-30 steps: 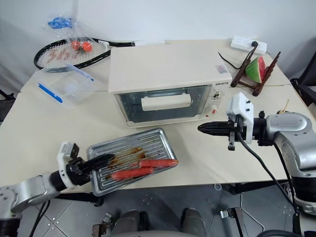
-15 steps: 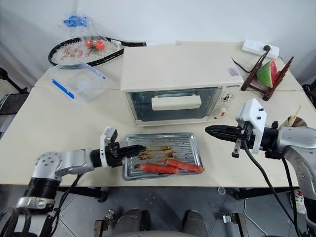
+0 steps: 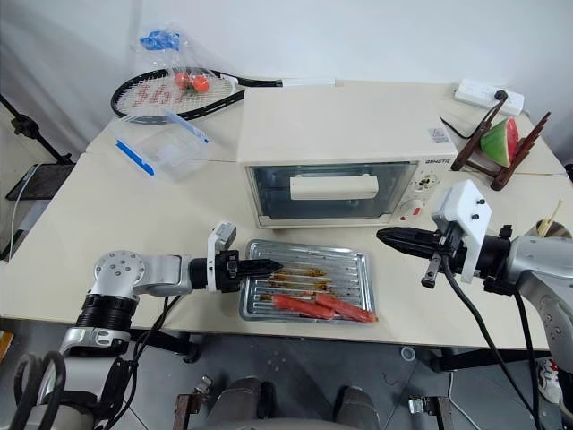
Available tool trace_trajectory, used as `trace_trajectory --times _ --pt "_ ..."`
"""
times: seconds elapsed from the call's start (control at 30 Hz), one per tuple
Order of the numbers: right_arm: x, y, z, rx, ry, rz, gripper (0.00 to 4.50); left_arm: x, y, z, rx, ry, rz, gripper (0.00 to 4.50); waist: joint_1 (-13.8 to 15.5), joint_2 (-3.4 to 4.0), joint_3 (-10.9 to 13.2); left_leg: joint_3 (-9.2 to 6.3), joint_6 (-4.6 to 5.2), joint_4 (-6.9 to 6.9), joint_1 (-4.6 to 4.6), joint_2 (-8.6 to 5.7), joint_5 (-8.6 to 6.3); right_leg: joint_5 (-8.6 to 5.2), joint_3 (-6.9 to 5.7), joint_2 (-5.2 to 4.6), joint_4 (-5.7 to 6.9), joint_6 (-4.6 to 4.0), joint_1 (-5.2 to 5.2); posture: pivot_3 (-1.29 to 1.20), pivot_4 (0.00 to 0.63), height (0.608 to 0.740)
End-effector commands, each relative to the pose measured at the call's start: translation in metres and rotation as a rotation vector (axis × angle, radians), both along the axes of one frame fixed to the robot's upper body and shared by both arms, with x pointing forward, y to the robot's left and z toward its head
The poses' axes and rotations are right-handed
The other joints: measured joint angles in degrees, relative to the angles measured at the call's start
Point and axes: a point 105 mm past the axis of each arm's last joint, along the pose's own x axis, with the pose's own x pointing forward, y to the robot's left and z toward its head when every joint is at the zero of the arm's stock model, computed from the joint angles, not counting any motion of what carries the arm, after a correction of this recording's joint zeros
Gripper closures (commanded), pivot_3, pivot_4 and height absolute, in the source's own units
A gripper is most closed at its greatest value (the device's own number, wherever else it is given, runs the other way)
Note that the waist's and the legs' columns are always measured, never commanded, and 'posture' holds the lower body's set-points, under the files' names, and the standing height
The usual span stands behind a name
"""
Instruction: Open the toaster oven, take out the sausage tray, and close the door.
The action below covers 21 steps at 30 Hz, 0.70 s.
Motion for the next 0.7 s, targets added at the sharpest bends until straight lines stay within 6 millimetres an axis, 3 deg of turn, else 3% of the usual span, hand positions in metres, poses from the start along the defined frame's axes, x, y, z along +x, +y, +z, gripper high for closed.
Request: trace_trajectory --times 0.03,0.37,0.7 --pt "-0.002 0.0 0.012 -0.013 -0.06 0.004 4.5 0.001 -0.003 -0.029 0.086 0.077 0.028 2.89 0.0 0.01 0.0 -0.02 0.0 0.0 0.0 0.0 0.0 0.0 0.0 0.0 -0.01 0.0 0.02 0.0 0.15 0.74" --pt "0.0 0.0 0.012 -0.02 -0.064 0.018 4.5 0.003 0.004 -0.031 0.1 0.075 0.068 0.12 -0.1 0.02 0.0 -0.22 0.01 -0.01 0.18 -0.02 0.0 0.01 -0.14 0.0 -0.15 0.01 0.37 0.0 0.15 0.74" --pt "0.001 -0.003 0.009 -0.054 -0.056 0.036 4.5 -0.006 0.045 -0.016 0.266 -0.042 0.033 0.01 -3.4 -0.01 0.0 -0.18 -0.12 -0.39 0.36 0.04 0.03 0.0 -0.17 0.06 -0.14 0.01 0.38 0.0 0.15 0.74"
